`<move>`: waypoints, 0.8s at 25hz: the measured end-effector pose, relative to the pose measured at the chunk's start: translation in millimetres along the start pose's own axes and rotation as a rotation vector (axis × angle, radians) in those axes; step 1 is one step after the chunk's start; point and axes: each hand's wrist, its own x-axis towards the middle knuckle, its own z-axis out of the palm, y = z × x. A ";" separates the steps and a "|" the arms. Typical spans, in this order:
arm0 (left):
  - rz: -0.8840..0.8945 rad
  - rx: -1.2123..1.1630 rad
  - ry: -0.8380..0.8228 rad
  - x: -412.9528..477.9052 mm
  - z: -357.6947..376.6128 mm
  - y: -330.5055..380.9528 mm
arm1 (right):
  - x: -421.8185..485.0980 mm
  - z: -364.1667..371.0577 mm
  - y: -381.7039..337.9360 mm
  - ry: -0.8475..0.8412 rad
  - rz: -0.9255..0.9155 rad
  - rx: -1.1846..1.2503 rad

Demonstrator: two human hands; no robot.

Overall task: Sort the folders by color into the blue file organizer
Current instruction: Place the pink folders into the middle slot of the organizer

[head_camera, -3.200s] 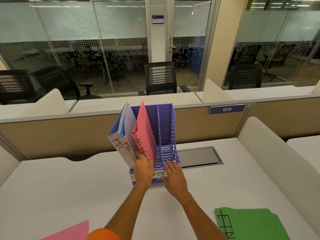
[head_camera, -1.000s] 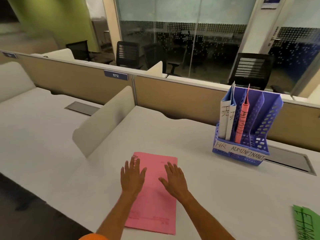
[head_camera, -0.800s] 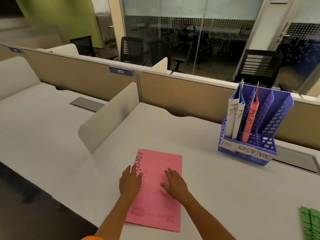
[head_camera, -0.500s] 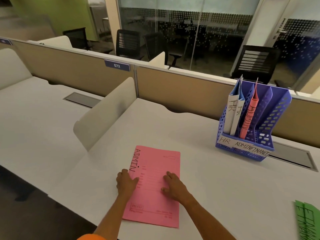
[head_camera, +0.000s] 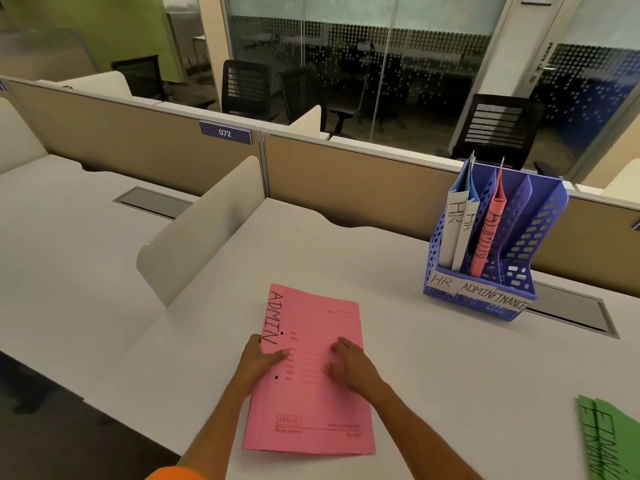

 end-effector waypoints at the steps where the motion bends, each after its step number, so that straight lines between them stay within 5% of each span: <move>1: 0.026 -0.041 -0.015 -6.2 4.3 8.1 | -0.7 -4.6 3.8 0.078 0.037 0.043; 5: 0.104 -0.134 -0.084 -19.6 26.4 37.0 | -9.7 -37.7 28.8 0.415 0.298 0.338; 9: 0.183 -0.161 -0.145 -26.3 66.1 70.5 | -27.0 -79.2 64.8 0.530 0.454 0.699; 20: 0.305 0.113 -0.644 -52.0 201.1 135.9 | -98.5 -149.0 167.1 0.889 0.653 0.738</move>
